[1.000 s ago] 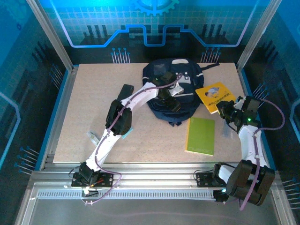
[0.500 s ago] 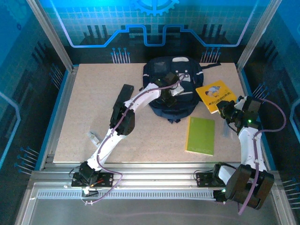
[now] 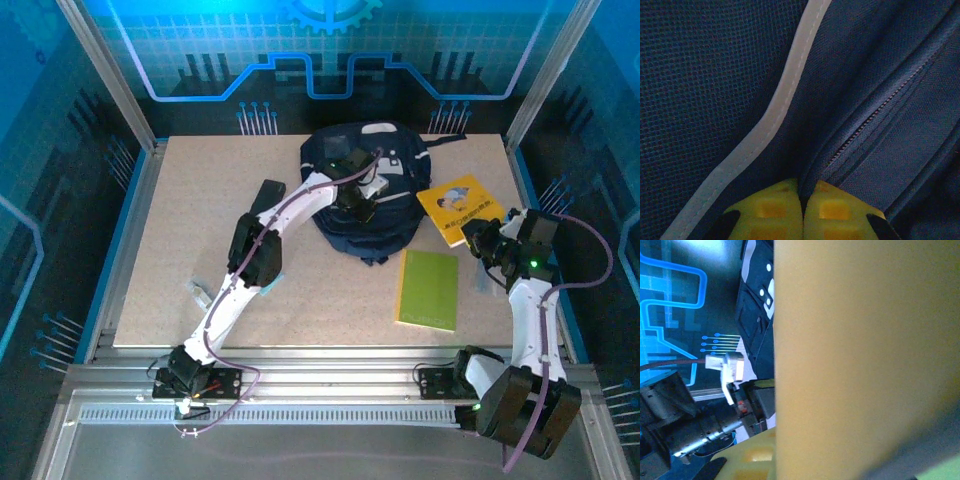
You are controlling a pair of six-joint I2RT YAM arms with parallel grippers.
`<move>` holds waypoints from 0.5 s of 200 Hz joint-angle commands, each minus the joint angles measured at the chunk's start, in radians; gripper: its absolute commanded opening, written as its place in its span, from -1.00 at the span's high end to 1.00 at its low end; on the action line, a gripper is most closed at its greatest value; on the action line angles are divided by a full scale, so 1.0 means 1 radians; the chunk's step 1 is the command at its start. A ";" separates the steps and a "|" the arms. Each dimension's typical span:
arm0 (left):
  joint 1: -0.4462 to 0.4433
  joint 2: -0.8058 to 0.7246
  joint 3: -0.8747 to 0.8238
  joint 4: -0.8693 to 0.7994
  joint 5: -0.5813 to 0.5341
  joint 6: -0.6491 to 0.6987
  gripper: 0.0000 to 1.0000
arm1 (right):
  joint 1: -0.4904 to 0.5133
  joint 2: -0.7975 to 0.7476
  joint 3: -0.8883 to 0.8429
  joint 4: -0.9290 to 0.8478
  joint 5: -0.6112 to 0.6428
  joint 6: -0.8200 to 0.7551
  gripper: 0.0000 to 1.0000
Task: Pack books, pencil case, and school supplies into a backpack
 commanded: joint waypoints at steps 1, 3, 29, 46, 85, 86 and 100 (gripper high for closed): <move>0.048 -0.147 -0.027 0.045 0.118 -0.208 1.00 | -0.017 -0.047 0.046 -0.003 -0.015 -0.035 1.00; 0.051 -0.150 -0.030 0.055 0.129 -0.218 1.00 | -0.018 -0.049 0.045 -0.007 -0.015 -0.036 1.00; 0.100 -0.202 -0.042 0.140 0.245 -0.337 1.00 | -0.053 -0.084 0.051 -0.047 -0.016 -0.051 1.00; 0.123 -0.221 -0.040 0.178 0.290 -0.384 1.00 | -0.075 -0.105 0.058 -0.067 -0.010 -0.064 1.00; 0.181 -0.224 -0.014 0.279 0.431 -0.528 1.00 | -0.051 -0.116 0.044 -0.040 -0.033 -0.057 1.00; 0.182 -0.223 -0.010 0.279 0.433 -0.529 1.00 | -0.048 -0.116 0.042 -0.038 -0.033 -0.055 1.00; 0.191 -0.210 0.023 0.279 0.462 -0.552 1.00 | 0.014 -0.113 0.014 0.031 -0.026 -0.018 1.00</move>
